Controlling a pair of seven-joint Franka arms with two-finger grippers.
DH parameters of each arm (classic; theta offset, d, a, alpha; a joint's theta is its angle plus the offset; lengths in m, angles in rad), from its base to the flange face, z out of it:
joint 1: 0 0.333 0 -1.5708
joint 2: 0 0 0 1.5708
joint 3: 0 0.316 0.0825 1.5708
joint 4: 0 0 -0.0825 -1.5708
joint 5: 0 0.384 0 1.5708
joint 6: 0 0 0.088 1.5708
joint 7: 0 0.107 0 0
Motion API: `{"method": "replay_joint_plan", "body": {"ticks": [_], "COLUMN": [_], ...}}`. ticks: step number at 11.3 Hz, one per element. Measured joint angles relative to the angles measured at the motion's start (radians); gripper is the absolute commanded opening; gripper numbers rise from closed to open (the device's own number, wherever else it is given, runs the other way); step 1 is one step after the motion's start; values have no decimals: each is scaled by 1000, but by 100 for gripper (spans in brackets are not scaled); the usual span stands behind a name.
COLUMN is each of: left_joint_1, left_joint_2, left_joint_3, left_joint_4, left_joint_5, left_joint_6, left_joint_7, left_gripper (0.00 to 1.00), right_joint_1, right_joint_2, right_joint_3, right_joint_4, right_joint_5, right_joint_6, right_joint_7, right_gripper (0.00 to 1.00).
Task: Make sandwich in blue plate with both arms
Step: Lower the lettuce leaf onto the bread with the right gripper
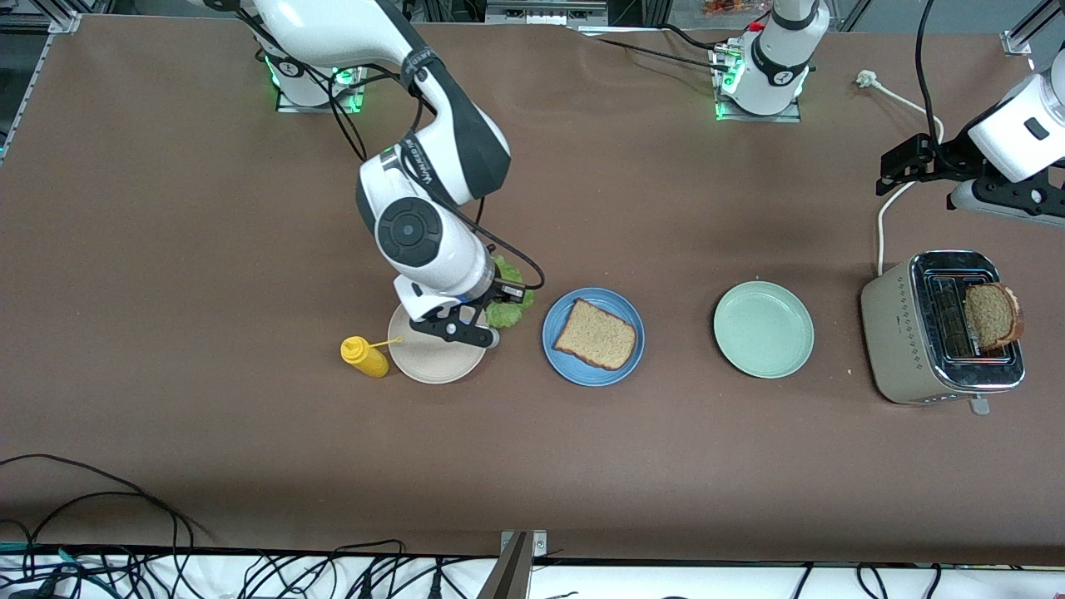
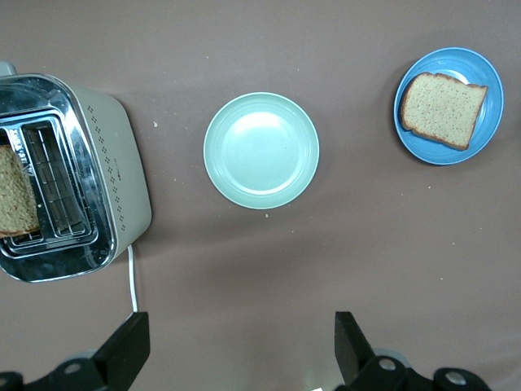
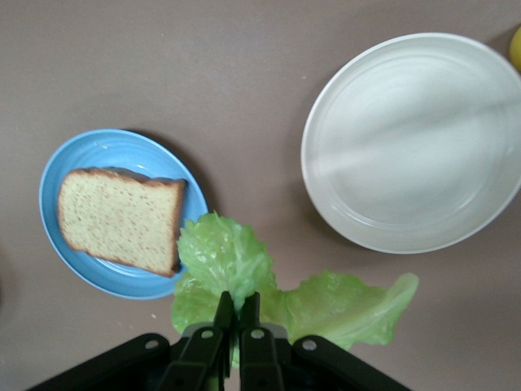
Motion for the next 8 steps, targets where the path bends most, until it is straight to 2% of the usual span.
{"method": "replay_joint_plan", "body": {"ticks": [2,5,8], "left_joint_1": [0,0,0], "left_joint_2": [0,0,0], "left_joint_3": [0,0,0], "left_joint_4": [0,0,0], "left_joint_5": [0,0,0], "left_joint_6": [0,-1,-2], "left_joint_7": [0,0,0], "left_gripper": [100,100,100], "right_joint_1": [34,94,122], "right_joint_2": [35,93,160], "right_joint_3": [-2,-5,-5], "right_joint_4": [36,68,90], "right_joint_5": [10,77,93], "right_joint_6": [55,233,385], "right_joint_7": [90,259,328], "right_gripper": [0,0,0]}}
